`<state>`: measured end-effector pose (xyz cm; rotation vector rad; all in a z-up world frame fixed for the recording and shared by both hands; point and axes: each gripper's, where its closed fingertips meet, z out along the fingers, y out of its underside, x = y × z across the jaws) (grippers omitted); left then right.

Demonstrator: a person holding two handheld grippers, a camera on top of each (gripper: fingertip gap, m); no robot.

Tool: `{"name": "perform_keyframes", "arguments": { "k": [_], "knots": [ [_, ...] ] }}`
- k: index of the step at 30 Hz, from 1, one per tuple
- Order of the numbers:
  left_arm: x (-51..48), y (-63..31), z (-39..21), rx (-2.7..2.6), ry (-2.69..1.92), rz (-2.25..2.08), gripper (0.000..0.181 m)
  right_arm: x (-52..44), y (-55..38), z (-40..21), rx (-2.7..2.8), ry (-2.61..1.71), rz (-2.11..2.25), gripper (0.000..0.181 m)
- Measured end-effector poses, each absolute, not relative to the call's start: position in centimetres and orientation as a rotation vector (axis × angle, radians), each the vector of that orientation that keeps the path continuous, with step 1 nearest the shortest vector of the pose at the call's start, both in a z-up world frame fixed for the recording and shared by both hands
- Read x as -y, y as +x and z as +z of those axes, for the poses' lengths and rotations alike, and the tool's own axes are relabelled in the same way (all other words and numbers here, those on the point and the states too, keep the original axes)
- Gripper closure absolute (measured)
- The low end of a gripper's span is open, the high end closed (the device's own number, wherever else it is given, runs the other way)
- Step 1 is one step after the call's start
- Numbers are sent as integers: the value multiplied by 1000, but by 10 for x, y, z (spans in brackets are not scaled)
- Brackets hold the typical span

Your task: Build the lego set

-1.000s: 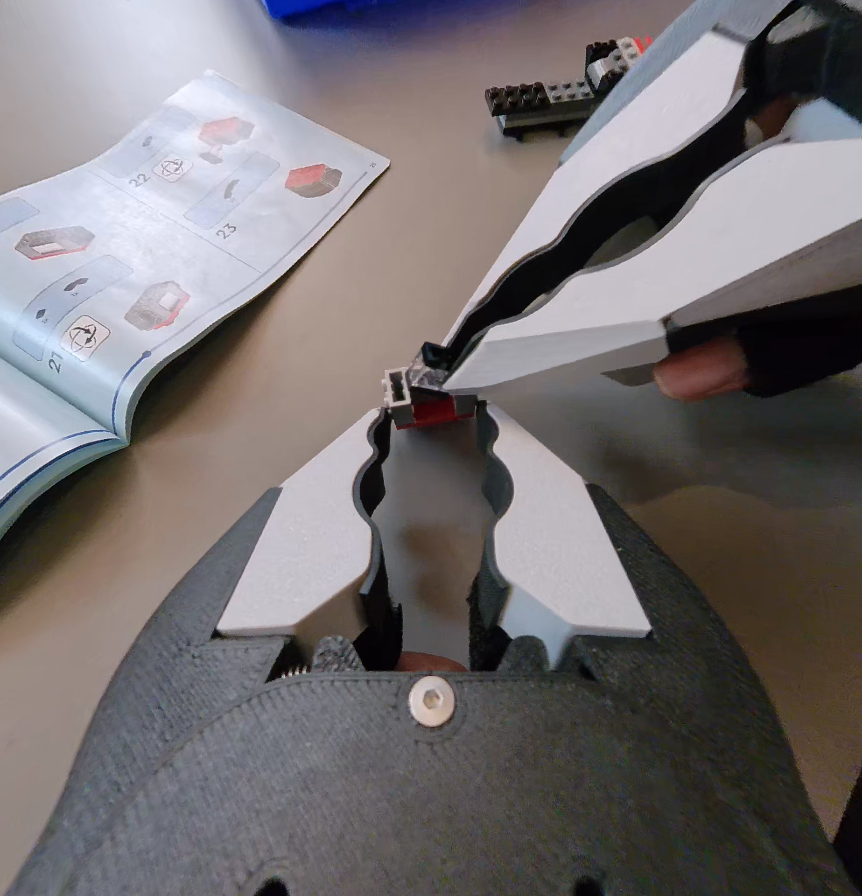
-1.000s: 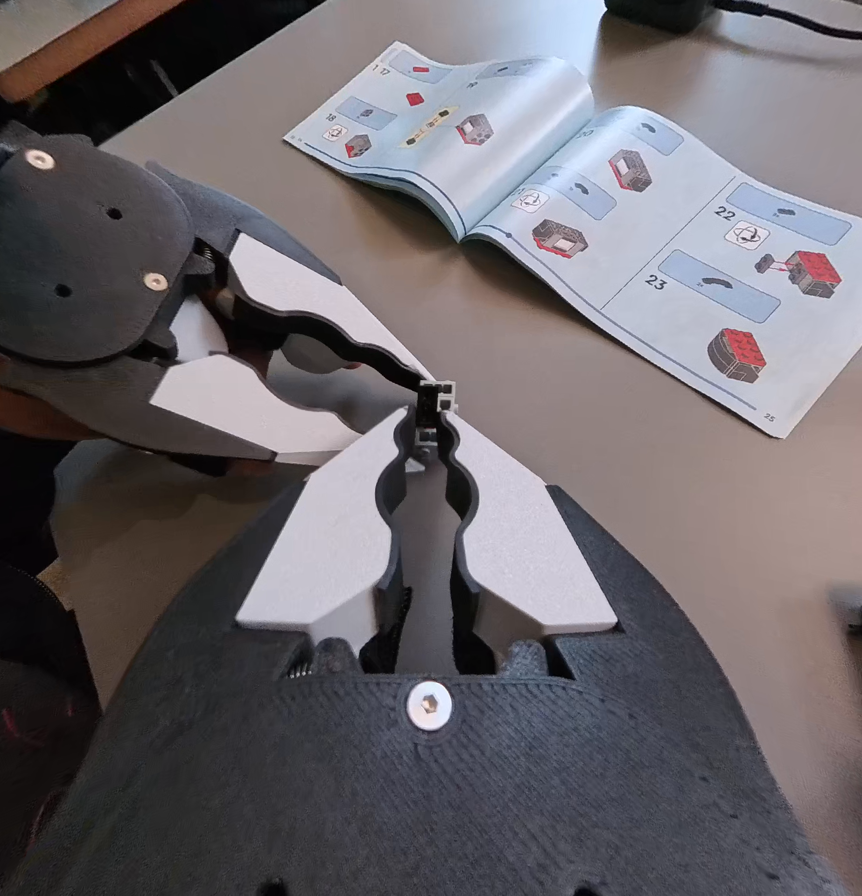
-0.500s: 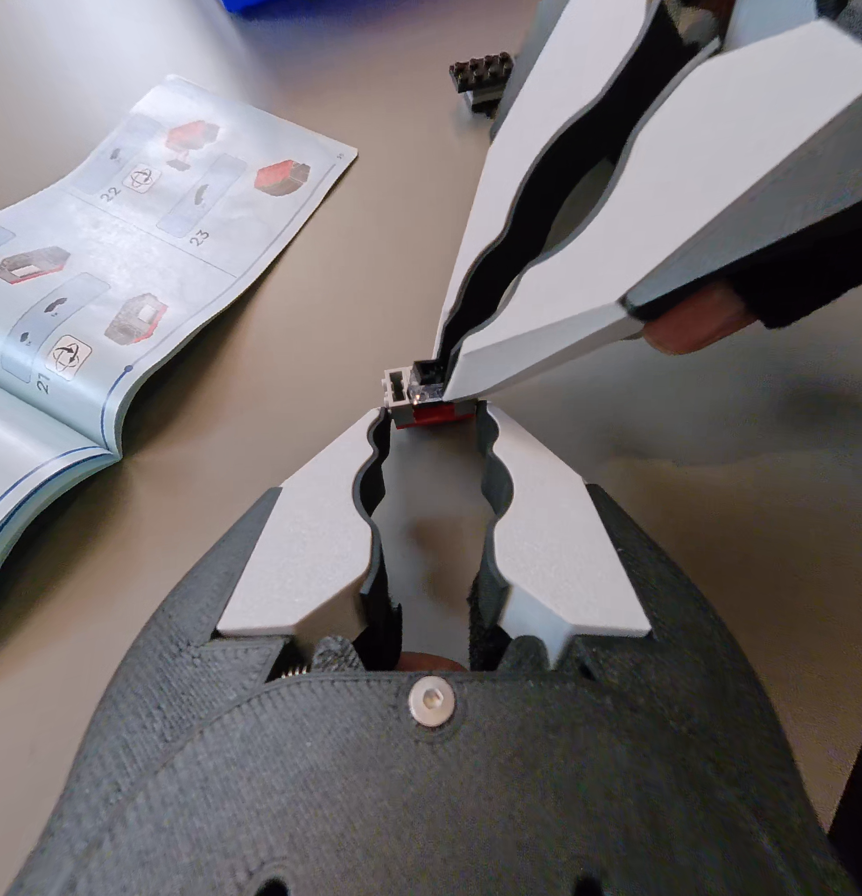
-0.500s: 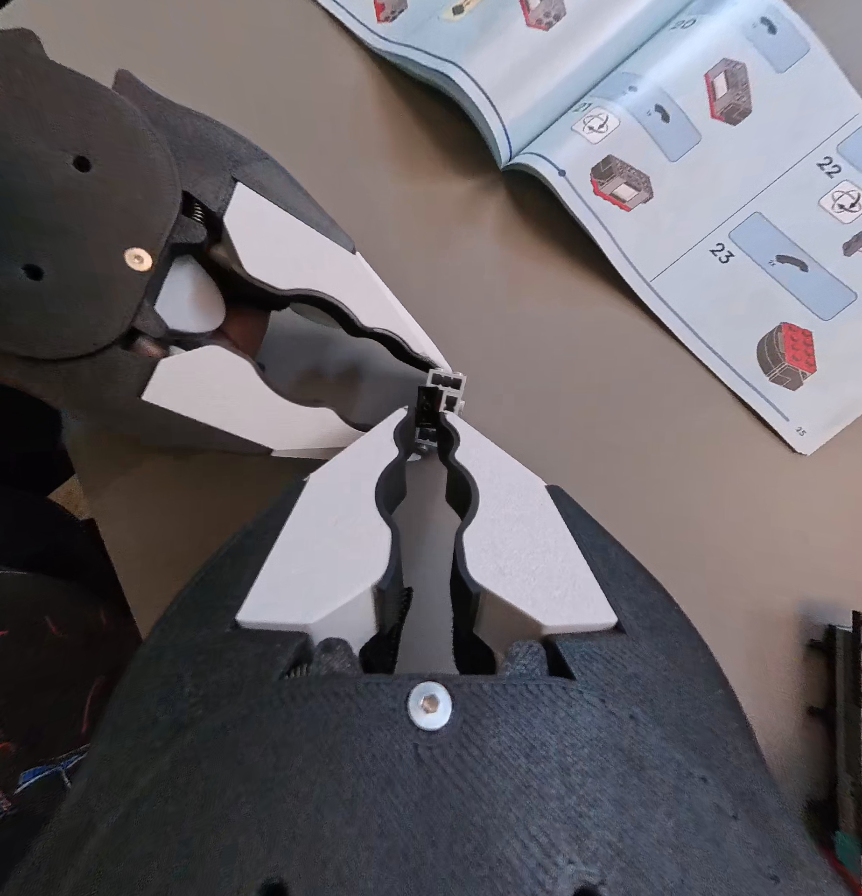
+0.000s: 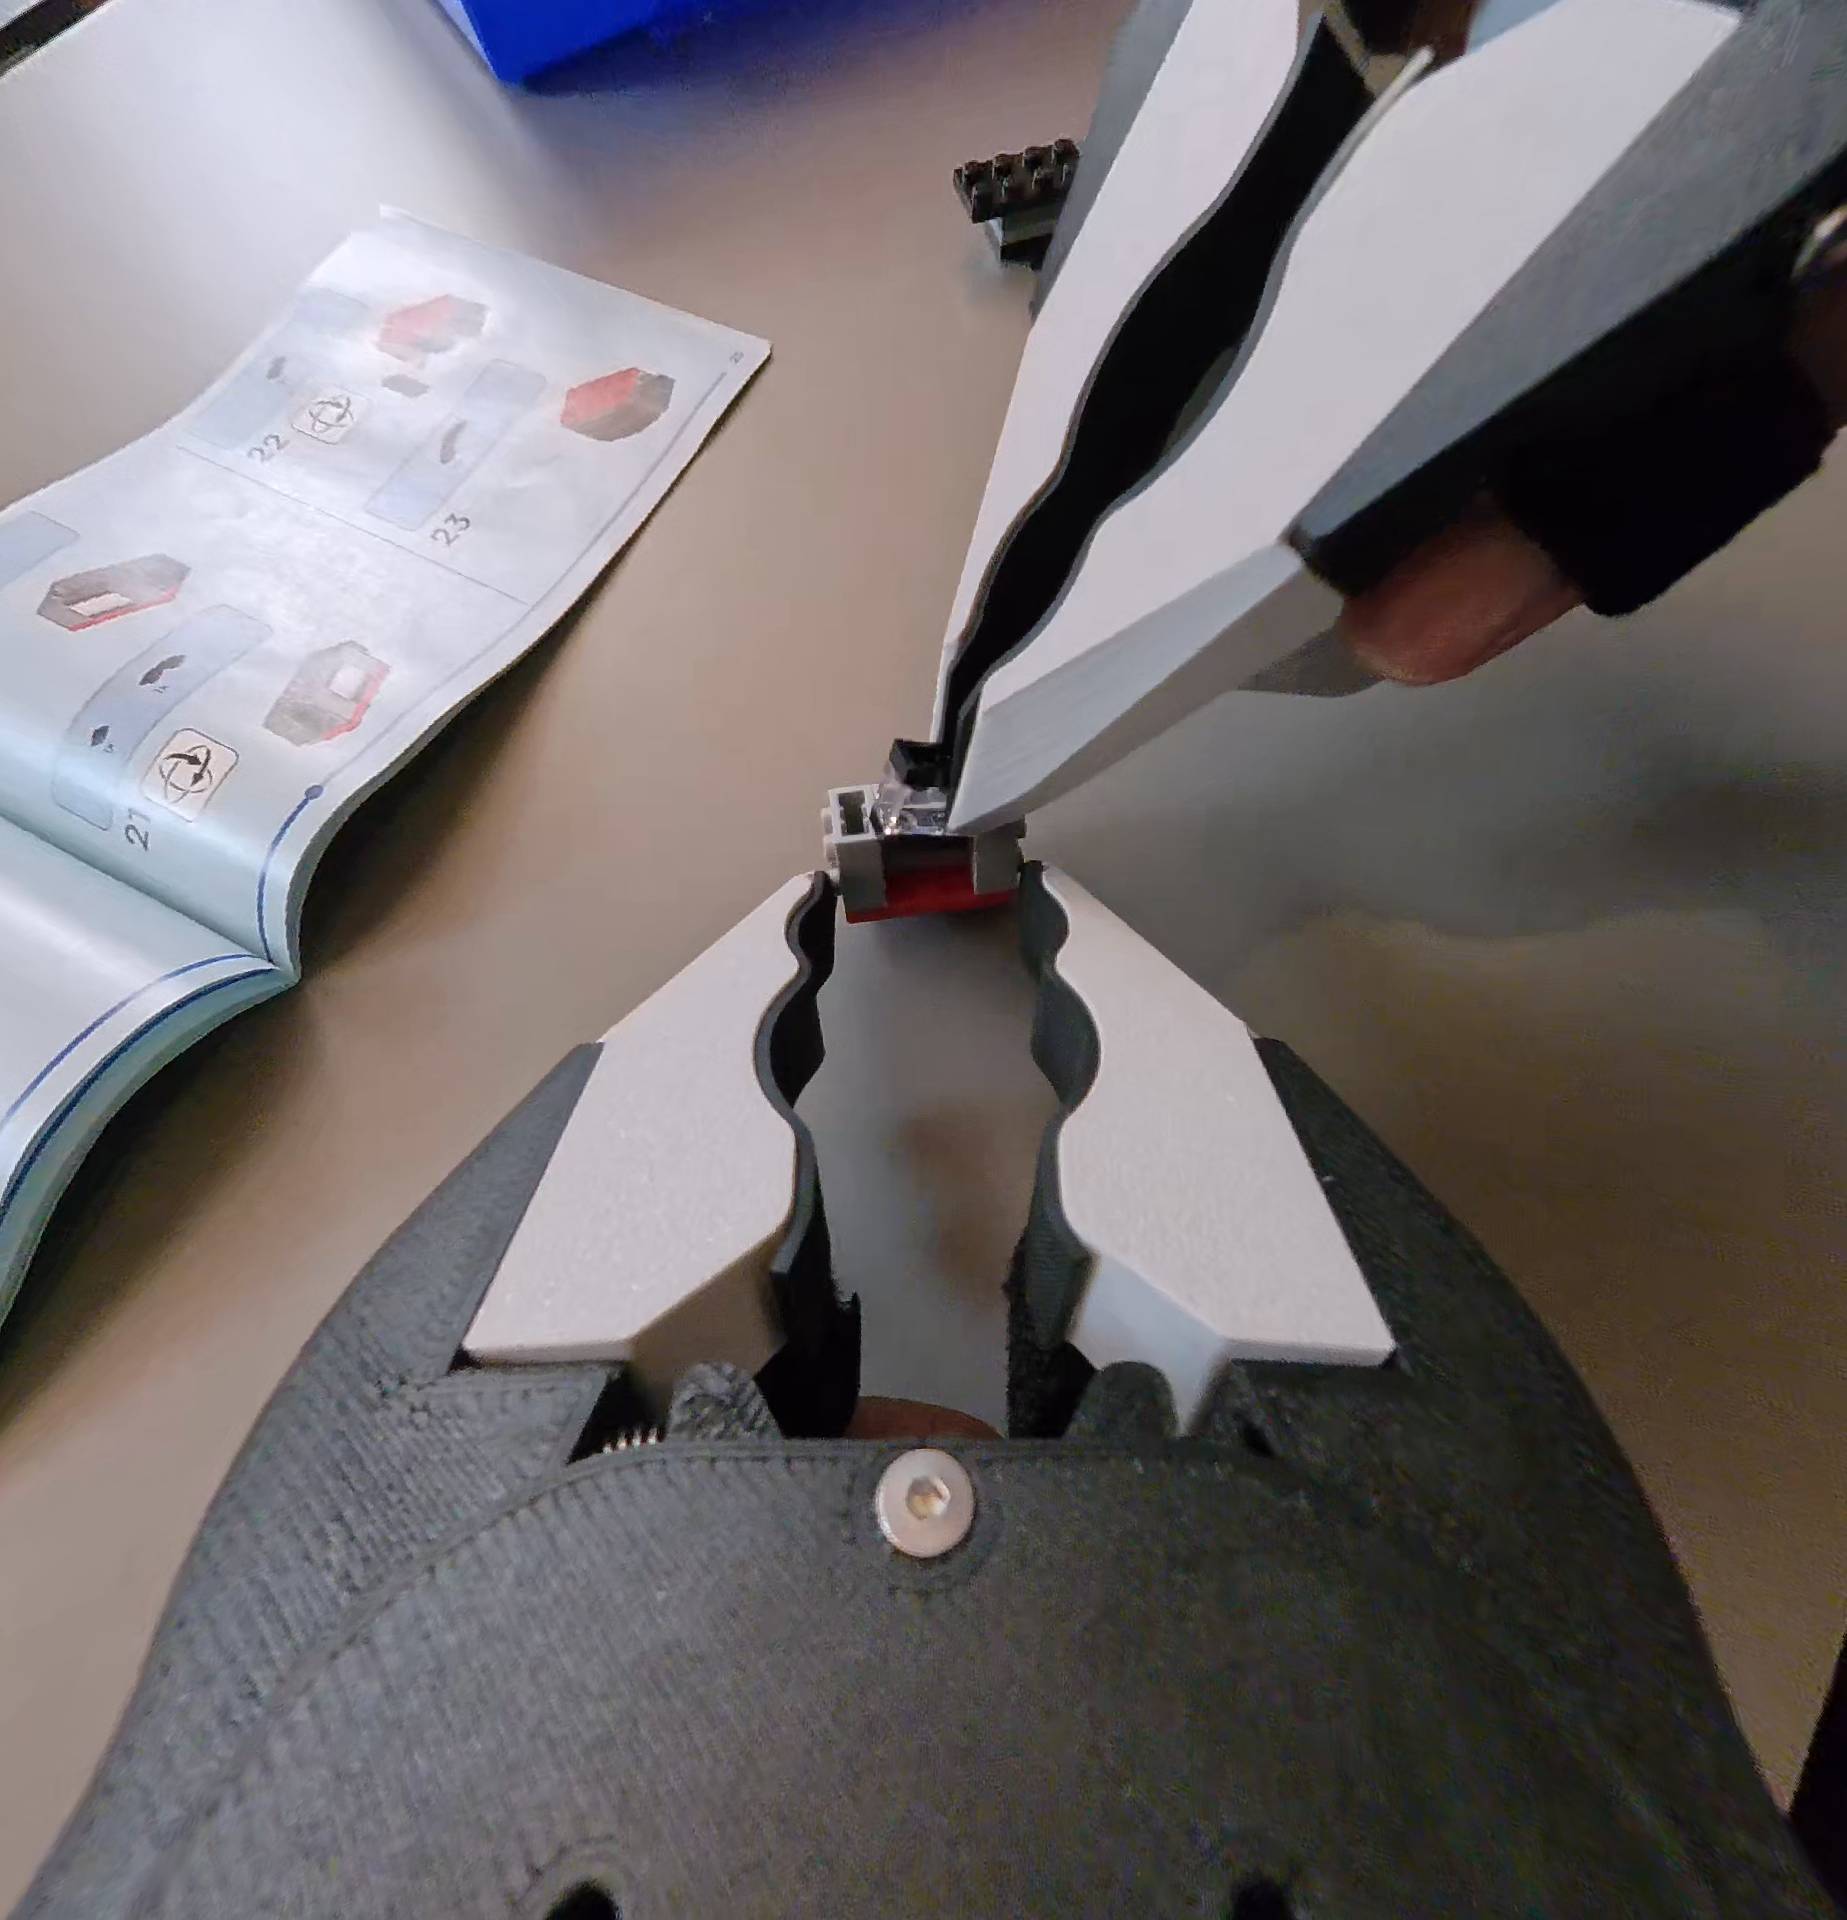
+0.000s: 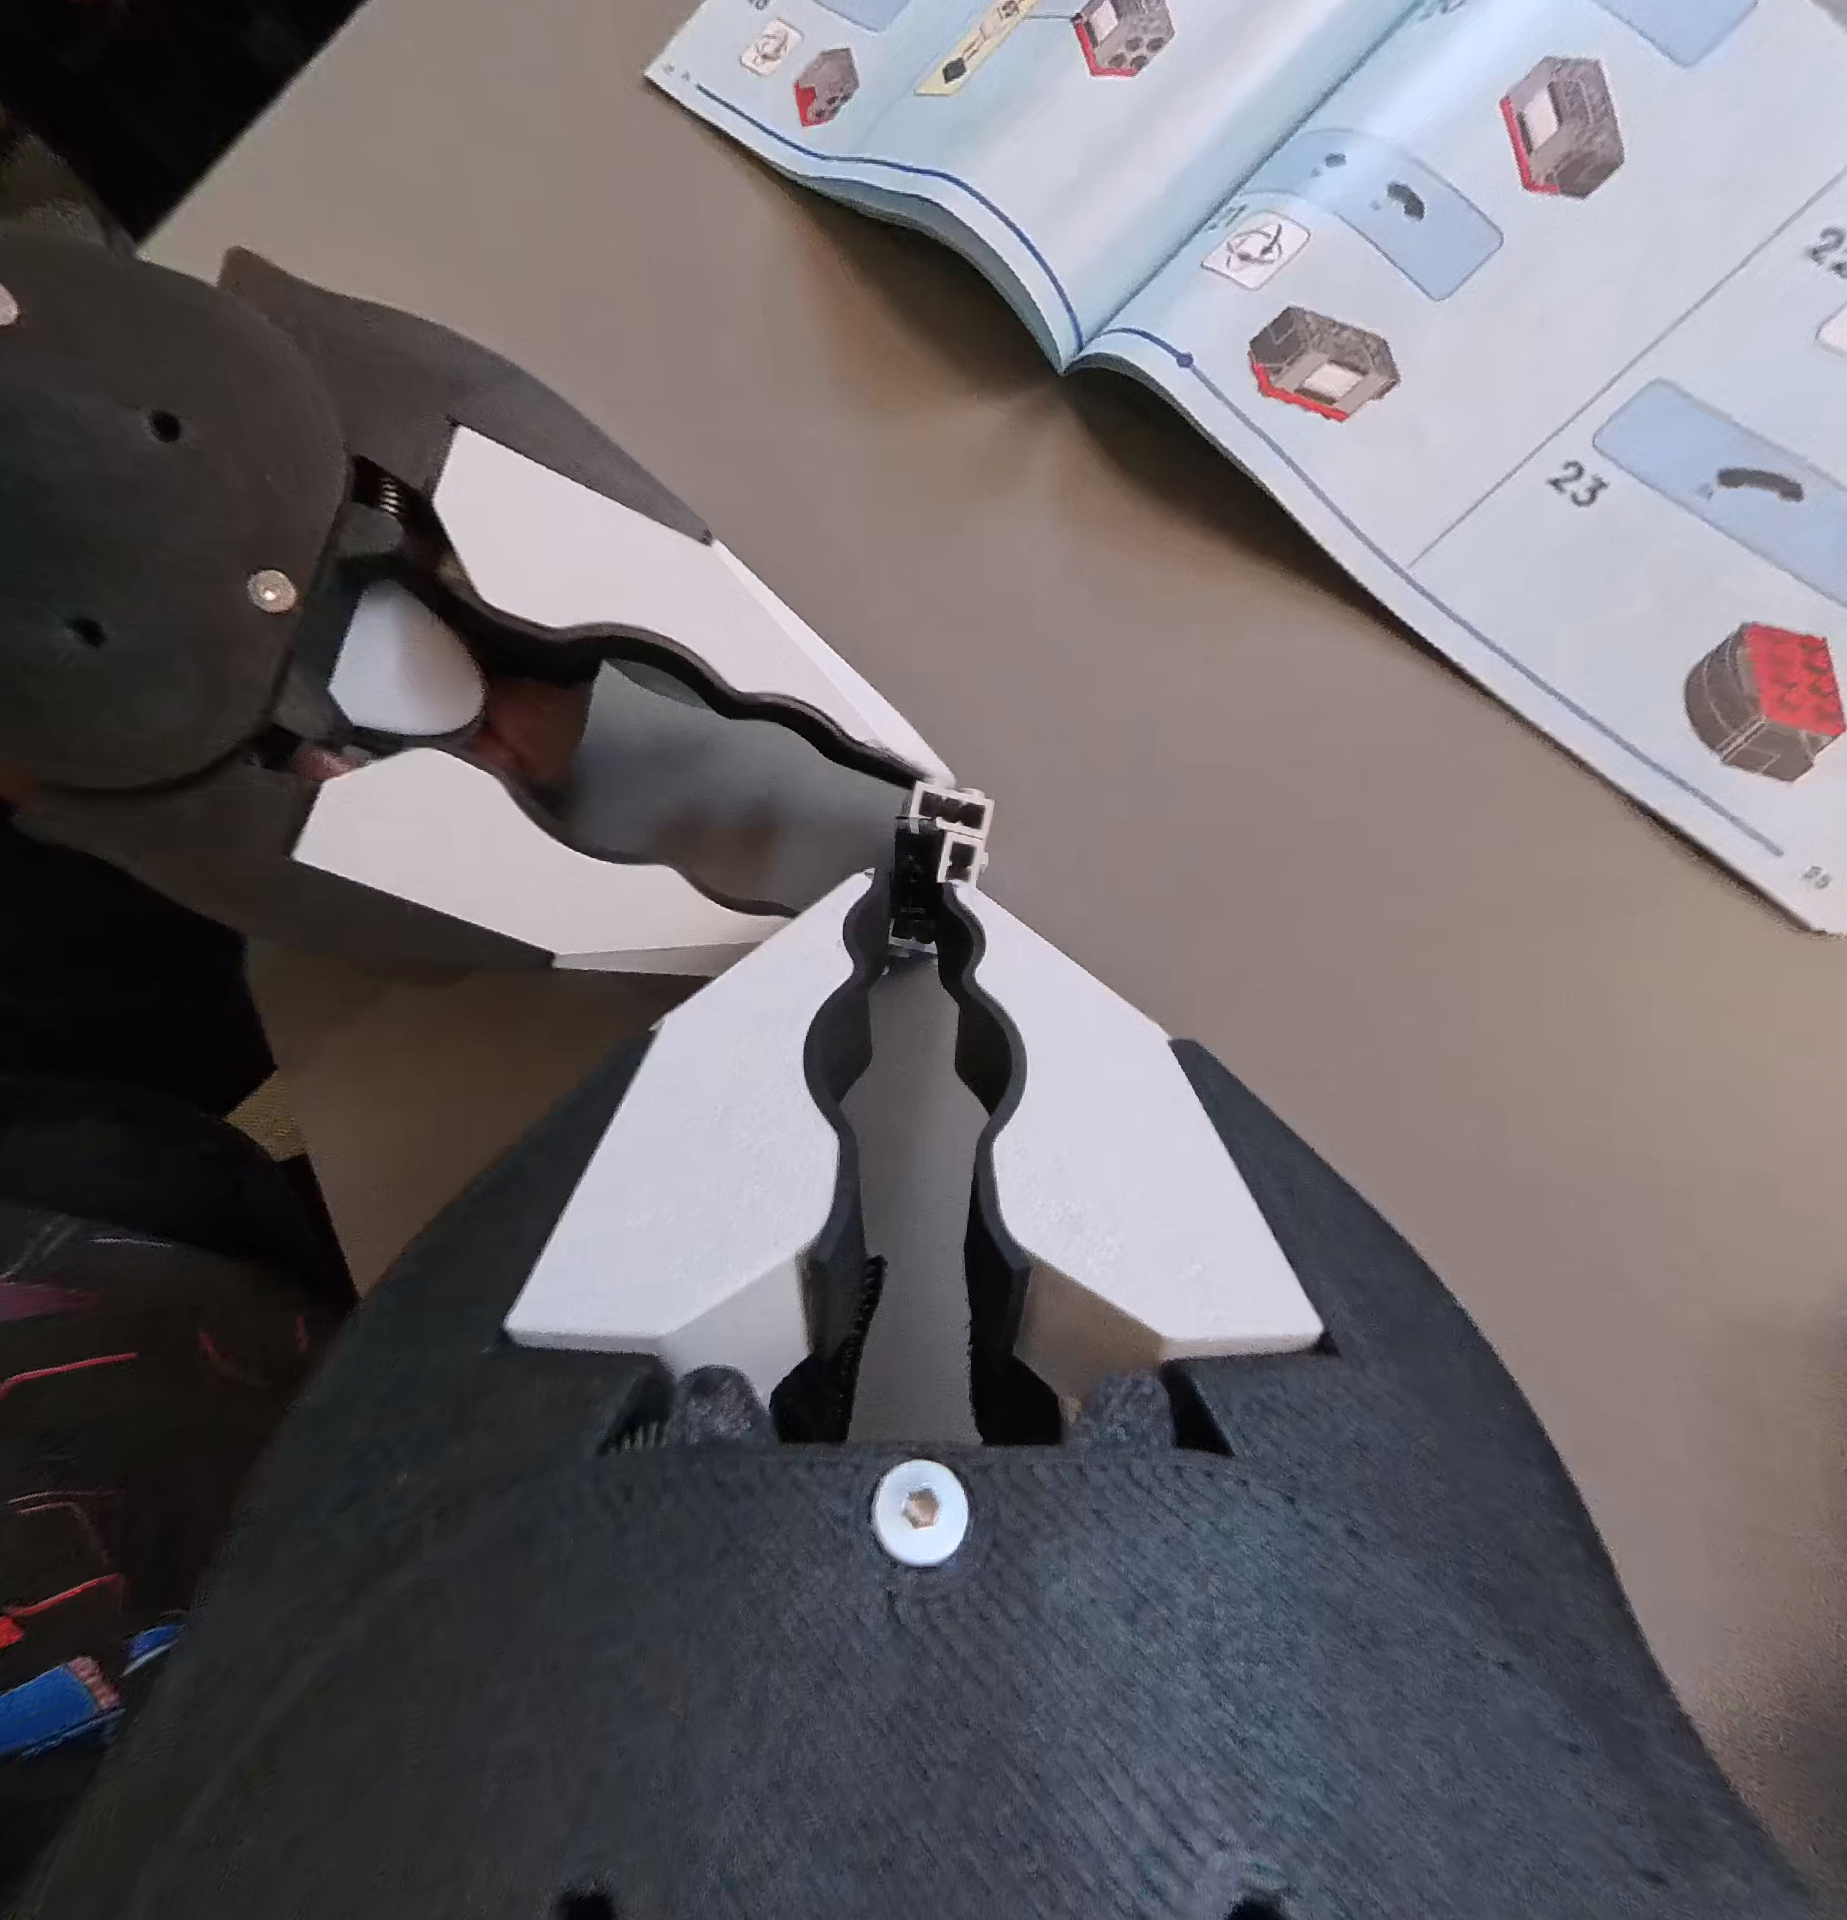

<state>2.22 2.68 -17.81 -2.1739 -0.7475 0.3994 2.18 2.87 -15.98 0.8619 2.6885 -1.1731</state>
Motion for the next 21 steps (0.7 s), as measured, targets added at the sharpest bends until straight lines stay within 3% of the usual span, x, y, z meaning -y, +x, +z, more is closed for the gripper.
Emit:
{"name": "perform_keyframes", "arguments": {
  "k": [6, 13, 21],
  "knots": [
    [-33, 20, -172, 736, -2126, 408, 144, -41, 18, -166, -2555, 952, -1203, 173],
    [-28, 17, -168, 760, -2088, 398, 124, -45, 20, -162, -2381, 1000, -1285, 173],
    [-38, 21, -166, 462, -2154, 412, 118, -58, 27, -153, -2219, 1063, -1358, 173]
  ]
}}
